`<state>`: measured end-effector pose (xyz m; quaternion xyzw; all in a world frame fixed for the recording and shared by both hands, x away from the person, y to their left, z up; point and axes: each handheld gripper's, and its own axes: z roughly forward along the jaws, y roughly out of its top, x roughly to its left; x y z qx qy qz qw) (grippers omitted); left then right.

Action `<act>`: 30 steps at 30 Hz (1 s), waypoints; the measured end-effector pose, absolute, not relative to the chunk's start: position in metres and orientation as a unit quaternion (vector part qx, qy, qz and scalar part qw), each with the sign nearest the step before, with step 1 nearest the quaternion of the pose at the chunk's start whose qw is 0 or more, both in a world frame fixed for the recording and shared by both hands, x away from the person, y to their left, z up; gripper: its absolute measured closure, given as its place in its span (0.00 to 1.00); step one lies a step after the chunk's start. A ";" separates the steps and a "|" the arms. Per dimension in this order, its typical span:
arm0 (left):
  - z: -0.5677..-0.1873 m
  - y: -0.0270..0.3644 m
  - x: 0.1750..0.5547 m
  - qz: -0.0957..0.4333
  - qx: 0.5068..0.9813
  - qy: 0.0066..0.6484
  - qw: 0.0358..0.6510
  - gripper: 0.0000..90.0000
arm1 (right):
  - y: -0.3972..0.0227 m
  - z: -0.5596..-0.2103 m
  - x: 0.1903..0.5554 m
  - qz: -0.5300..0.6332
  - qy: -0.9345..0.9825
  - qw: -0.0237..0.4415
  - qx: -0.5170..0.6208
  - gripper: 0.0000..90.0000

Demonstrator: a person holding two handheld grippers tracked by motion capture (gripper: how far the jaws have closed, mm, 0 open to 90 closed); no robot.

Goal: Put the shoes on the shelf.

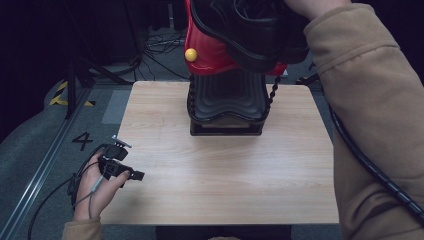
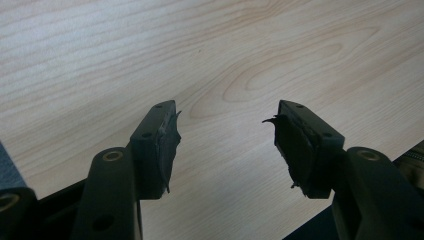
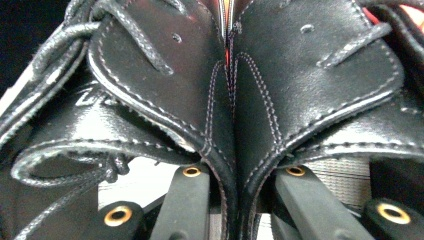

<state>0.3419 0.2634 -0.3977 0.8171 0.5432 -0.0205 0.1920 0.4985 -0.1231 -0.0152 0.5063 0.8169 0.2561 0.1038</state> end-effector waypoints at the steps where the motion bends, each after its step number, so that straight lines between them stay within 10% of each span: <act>1: -0.398 0.264 0.342 -0.019 0.816 0.544 0.192 0.48 | -0.121 -0.014 0.502 0.258 0.813 0.105 0.511 0.91; 30: -0.401 0.268 0.346 -0.028 0.815 0.547 0.190 0.48 | -0.090 -0.020 0.558 0.289 0.743 0.200 0.570 0.90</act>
